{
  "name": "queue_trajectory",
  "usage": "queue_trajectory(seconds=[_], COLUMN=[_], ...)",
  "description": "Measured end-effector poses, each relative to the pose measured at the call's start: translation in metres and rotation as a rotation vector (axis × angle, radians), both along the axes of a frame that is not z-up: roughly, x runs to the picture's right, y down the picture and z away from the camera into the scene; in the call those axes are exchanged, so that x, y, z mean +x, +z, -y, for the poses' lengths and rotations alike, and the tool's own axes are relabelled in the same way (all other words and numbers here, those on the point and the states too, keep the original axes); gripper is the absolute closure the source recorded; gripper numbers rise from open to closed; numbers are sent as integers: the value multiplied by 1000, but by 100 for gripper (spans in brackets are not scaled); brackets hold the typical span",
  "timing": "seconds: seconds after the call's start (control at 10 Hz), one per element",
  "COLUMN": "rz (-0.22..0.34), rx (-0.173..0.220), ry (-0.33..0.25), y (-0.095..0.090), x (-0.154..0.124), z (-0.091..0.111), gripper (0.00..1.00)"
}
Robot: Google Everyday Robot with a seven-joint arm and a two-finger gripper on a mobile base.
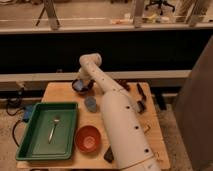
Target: Wipe purple bowl with sponge
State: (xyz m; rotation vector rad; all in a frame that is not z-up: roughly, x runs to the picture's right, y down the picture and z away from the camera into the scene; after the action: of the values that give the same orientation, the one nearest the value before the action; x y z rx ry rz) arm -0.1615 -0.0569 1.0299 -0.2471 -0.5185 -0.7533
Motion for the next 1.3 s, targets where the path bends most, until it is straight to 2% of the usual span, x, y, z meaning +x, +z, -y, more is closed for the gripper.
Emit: queue_trajectory(seconds=[0.5,0.9,1.3], rz=[54,32,17], rx=[-28,-42,-19], ry=[-18,-65,-37], y=[-13,-21,-34], x=[2,13,34], z=[-12,-22,-14], gripper=[100,100,100])
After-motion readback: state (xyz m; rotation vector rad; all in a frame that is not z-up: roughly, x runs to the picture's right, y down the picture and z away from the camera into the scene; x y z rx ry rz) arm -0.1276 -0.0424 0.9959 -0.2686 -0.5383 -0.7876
